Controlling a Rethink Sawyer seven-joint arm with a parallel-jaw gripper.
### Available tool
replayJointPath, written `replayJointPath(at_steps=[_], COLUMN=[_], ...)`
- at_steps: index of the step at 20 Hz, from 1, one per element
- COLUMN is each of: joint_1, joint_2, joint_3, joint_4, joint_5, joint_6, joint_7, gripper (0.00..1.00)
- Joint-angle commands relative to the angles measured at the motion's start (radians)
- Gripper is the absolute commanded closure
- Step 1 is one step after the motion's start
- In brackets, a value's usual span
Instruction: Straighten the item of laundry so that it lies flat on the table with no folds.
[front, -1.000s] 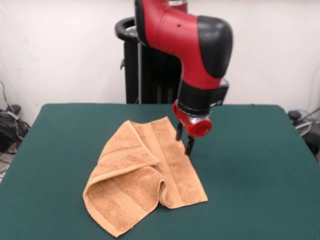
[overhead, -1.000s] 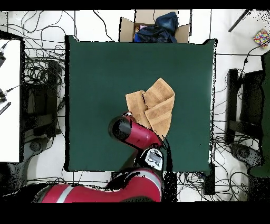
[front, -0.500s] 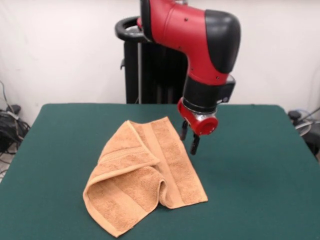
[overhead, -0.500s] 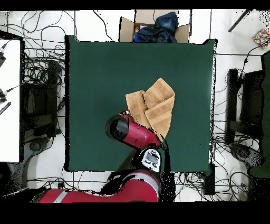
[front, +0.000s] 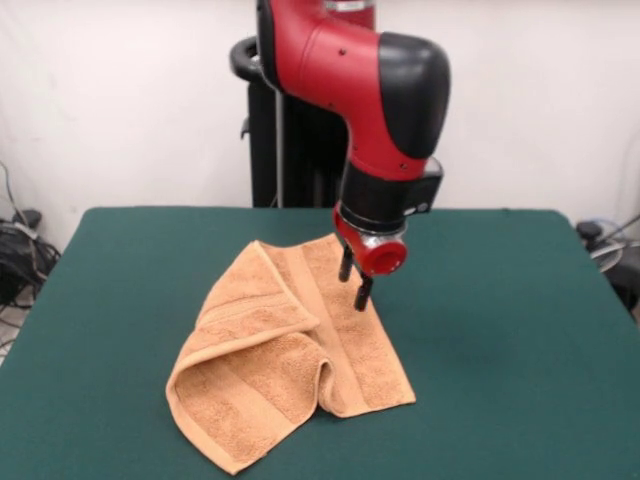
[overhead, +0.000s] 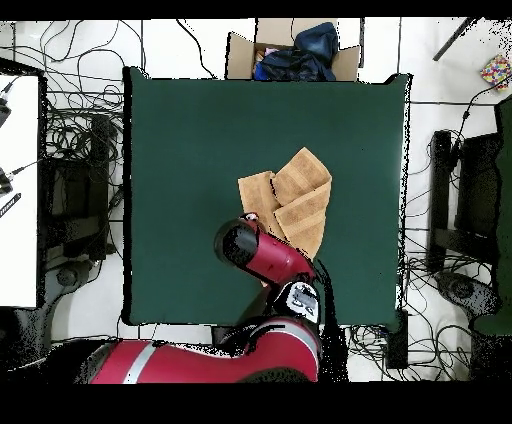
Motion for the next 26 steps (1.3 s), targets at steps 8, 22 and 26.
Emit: replayJointPath(at_steps=[8,22,26], joint_1=[-0.021,0.042,0.053], joint_2=[0.132,0.304,0.307], joint_3=[0.077,0.044,0.036], joint_4=[-0.023,-0.145,-0.146], joint_5=[0.034,0.116,0.123], joint_6=[-0.079,-0.169,-0.193], joint_7=[0.161,0.2,0.199], gripper=[0.0,0.0,1.0])
